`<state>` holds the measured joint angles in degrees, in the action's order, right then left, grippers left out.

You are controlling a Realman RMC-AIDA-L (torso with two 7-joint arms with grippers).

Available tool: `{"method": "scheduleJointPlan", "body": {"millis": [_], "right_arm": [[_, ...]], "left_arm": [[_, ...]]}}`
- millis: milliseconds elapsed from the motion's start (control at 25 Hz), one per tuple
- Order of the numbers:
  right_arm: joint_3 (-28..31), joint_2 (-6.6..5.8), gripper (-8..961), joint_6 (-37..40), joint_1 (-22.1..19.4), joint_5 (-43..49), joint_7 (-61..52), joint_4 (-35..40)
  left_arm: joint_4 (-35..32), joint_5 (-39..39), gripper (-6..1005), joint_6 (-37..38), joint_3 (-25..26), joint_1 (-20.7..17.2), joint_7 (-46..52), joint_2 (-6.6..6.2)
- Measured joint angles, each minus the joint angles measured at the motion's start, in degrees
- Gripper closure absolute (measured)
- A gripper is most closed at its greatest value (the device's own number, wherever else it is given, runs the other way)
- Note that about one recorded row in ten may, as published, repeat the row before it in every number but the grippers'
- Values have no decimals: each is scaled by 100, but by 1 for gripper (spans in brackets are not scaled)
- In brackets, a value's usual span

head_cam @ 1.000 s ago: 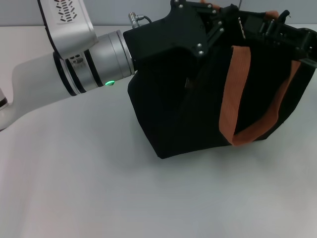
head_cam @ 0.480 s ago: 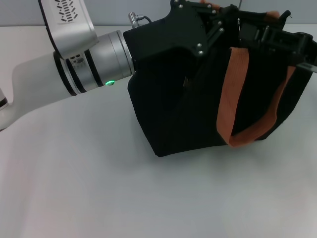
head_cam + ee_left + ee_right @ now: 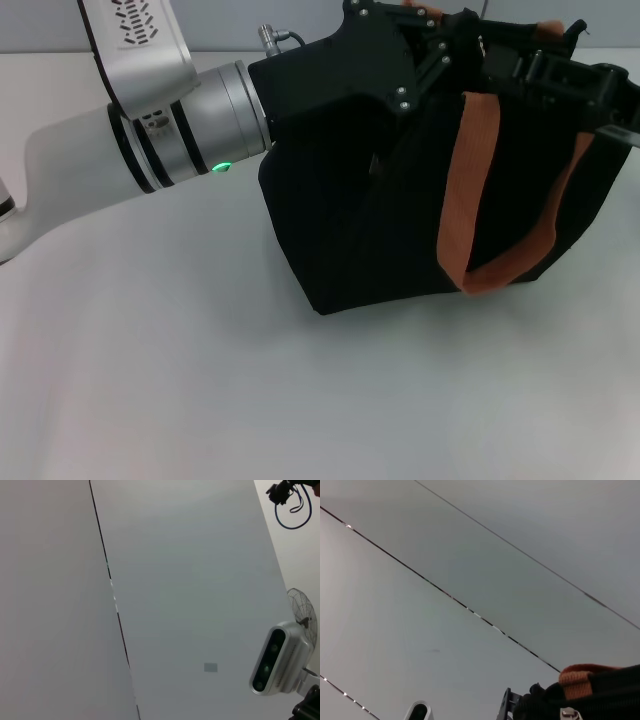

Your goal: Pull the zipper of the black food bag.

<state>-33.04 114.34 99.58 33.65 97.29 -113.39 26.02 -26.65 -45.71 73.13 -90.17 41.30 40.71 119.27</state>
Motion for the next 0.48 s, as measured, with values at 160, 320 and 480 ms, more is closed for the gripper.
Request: {"method": "scheduleJointPlan", "body": {"millis": [160, 320, 480], "right_arm": [[6, 2, 392, 31, 50, 0, 2, 2], [11, 4, 391, 54, 91, 1, 2, -17], [17, -8, 389, 47, 90, -47, -15, -26]], "left_arm": [[13, 67, 968, -2, -40, 0, -49, 0], [32, 324, 968, -56, -244, -2, -138, -1], [11, 370, 968, -96, -308, -10, -168, 0]]}}
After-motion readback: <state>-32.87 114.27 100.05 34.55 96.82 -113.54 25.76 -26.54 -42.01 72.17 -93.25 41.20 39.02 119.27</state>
